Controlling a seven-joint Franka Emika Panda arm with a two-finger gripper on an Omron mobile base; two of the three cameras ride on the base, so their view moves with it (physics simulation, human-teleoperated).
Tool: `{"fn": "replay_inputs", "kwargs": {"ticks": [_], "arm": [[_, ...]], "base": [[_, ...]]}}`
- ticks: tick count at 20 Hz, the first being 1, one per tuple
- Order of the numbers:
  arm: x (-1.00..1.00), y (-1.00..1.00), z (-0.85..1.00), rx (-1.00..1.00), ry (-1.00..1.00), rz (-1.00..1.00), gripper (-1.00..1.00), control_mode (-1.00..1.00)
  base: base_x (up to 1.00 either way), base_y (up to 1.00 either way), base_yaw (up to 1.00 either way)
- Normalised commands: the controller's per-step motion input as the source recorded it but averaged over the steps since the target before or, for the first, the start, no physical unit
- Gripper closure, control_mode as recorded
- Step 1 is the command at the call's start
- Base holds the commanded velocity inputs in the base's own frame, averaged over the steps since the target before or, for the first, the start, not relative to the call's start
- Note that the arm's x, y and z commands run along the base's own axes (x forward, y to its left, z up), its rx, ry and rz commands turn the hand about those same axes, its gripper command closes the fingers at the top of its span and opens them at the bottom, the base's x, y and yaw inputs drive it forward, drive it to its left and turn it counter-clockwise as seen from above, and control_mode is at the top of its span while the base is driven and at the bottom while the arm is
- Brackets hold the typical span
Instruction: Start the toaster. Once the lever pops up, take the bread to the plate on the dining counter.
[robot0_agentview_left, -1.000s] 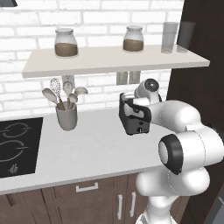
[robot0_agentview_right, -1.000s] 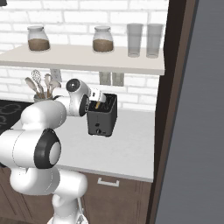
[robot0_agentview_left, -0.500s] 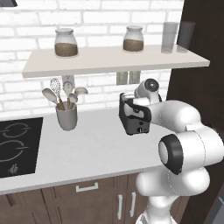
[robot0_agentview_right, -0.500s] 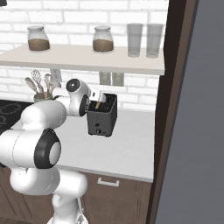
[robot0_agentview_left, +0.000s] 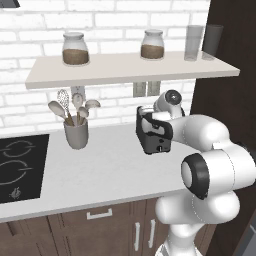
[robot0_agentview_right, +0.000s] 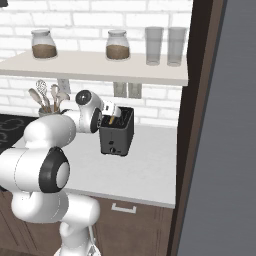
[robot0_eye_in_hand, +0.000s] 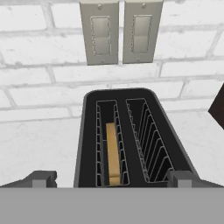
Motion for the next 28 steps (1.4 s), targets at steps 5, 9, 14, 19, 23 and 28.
{"fn": "replay_inputs", "kwargs": {"ticks": [5, 9, 14, 19, 23, 28], "arm": [[0.0, 0.0, 0.0, 0.0, 0.0, 0.0, -1.0, -1.0], [0.0, 0.0, 0.0, 0.0, 0.0, 0.0, -1.0, -1.0], [0.0, 0.0, 0.0, 0.0, 0.0, 0.0, -1.0, -1.0], [0.0, 0.0, 0.0, 0.0, 0.0, 0.0, -1.0, -1.0], [0.0, 0.0, 0.0, 0.0, 0.0, 0.0, -1.0, -1.0], [0.0, 0.0, 0.0, 0.0, 0.0, 0.0, -1.0, -1.0]], "base": [[0.0, 0.0, 0.0], [0.0, 0.0, 0.0], [0.0, 0.0, 0.0], [0.0, 0.0, 0.0], [0.0, 0.0, 0.0], [0.0, 0.0, 0.0]]}}
